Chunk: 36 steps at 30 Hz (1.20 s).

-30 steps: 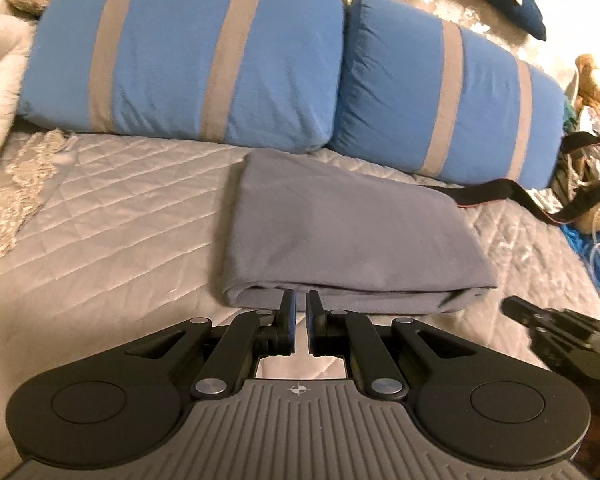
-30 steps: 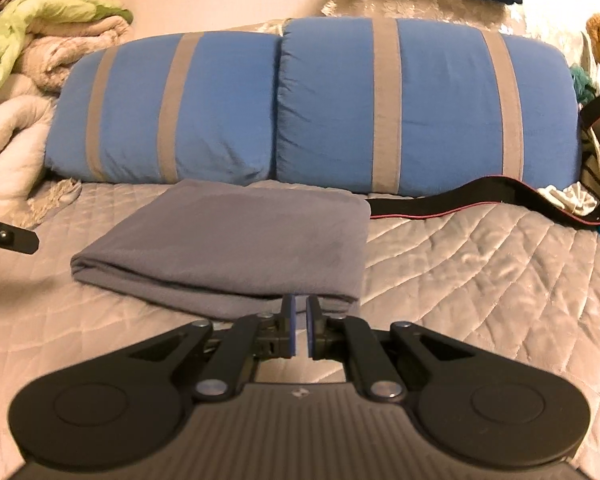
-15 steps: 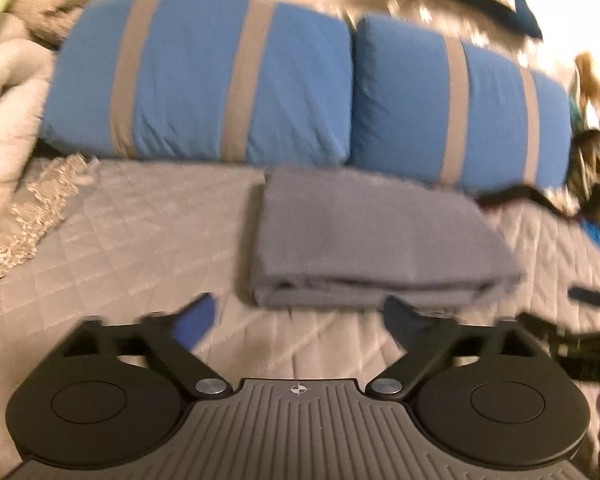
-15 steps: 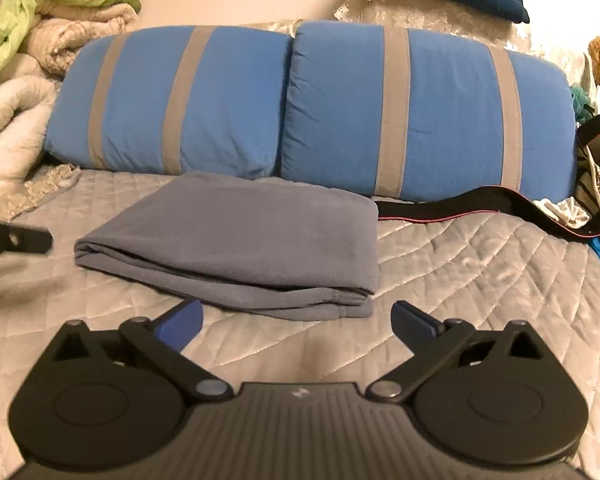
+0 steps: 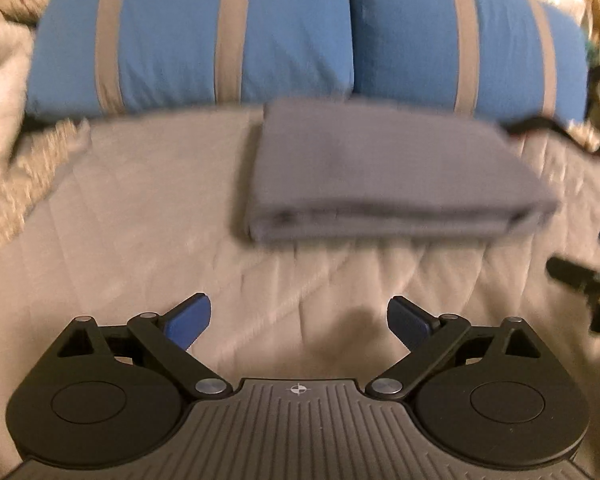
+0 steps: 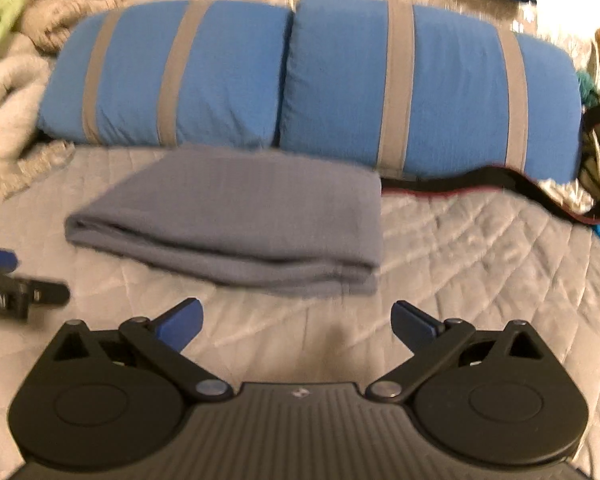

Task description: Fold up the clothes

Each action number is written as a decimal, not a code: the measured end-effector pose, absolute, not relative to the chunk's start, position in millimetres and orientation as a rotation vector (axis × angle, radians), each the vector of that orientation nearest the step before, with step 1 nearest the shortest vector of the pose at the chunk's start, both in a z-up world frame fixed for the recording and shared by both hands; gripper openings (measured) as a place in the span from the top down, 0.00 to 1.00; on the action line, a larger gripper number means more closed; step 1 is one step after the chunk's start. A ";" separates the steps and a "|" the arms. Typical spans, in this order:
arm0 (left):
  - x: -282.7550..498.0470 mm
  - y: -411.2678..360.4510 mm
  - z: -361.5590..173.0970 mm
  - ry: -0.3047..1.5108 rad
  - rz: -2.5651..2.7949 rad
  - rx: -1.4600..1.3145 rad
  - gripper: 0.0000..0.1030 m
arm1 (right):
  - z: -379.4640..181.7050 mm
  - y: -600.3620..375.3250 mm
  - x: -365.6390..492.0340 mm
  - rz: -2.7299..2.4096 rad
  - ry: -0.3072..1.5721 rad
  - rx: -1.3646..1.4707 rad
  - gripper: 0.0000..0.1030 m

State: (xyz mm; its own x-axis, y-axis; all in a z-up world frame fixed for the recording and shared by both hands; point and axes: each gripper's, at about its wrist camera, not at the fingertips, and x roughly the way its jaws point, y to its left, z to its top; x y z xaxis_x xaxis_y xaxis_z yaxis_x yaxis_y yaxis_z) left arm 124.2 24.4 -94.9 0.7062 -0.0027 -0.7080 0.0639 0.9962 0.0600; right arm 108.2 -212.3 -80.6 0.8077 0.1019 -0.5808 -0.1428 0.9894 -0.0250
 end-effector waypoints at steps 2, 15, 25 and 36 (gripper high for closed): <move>122.0 20.8 -99.5 0.769 -0.029 0.107 0.01 | -92.8 -211.6 117.8 0.121 0.714 -0.063 0.00; 124.8 15.3 -98.1 0.809 0.022 0.093 0.01 | -91.2 -209.2 118.6 0.107 0.738 -0.064 0.00; 134.7 14.8 -93.7 0.906 0.041 0.080 0.01 | -87.8 -206.3 125.9 0.072 0.822 -0.054 0.00; 133.8 15.4 -94.8 0.904 0.030 0.080 0.01 | -87.3 -205.4 126.0 0.067 0.835 -0.058 0.00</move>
State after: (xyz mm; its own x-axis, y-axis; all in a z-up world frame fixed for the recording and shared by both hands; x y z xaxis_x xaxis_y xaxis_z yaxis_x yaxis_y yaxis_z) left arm 133.8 15.4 -94.8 0.6181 0.0601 -0.7838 0.0072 0.9966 0.0821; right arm 126.0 -205.4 -87.3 0.6691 0.0364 -0.7423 -0.0824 0.9963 -0.0254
